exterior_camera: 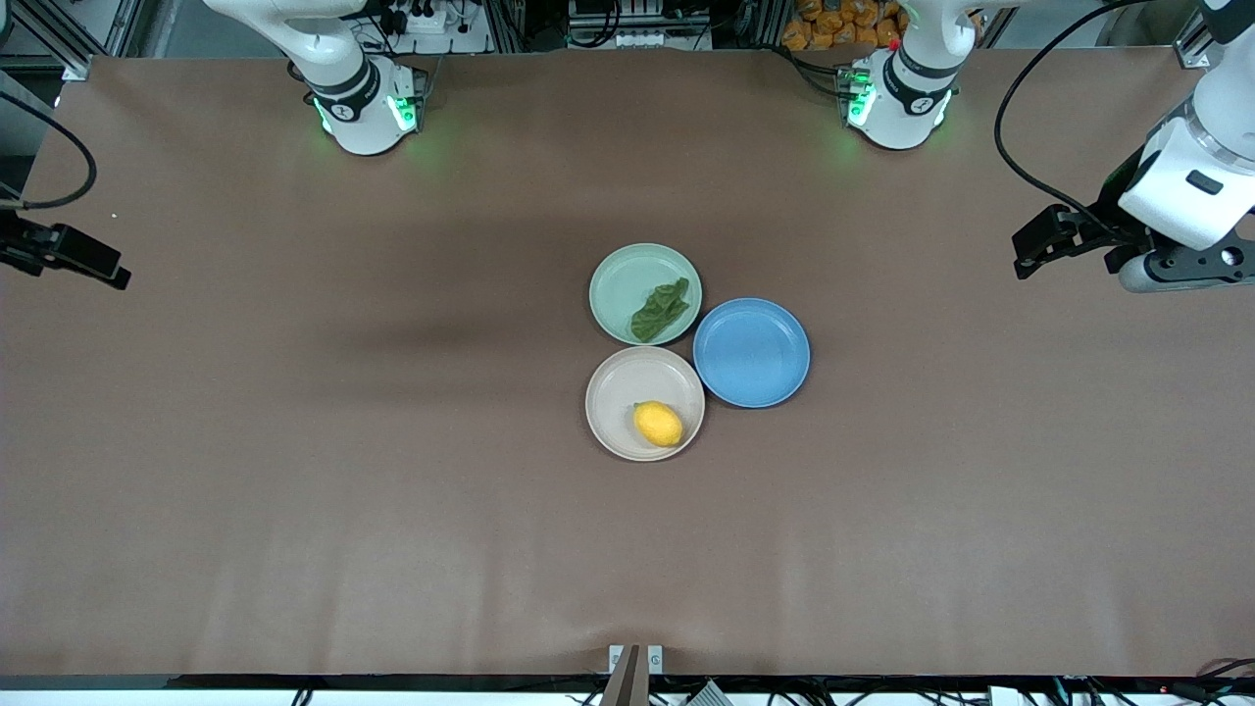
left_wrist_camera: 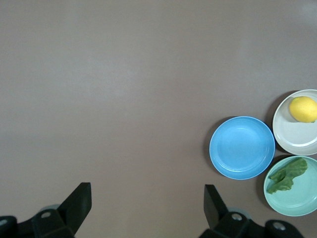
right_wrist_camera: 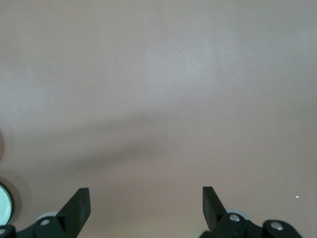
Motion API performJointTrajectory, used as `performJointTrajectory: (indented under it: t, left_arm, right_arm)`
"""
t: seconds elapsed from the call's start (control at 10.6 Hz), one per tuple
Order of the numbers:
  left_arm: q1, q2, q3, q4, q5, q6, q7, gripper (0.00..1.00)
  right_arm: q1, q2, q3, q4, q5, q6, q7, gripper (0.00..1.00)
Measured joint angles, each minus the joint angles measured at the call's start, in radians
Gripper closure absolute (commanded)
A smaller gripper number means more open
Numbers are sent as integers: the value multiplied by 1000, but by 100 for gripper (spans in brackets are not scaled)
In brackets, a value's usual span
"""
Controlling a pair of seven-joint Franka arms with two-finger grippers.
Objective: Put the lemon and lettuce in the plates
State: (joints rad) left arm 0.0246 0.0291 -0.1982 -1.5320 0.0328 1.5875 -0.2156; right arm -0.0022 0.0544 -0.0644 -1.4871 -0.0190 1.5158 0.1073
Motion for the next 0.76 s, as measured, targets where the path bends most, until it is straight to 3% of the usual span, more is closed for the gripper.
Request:
performJointTrajectory:
  t: [0.76]
  left_arm:
    - [-2, -2, 0, 10, 0, -10, 43, 0]
  right_arm:
    - [0, -15, -25, 17, -2, 0, -38, 0]
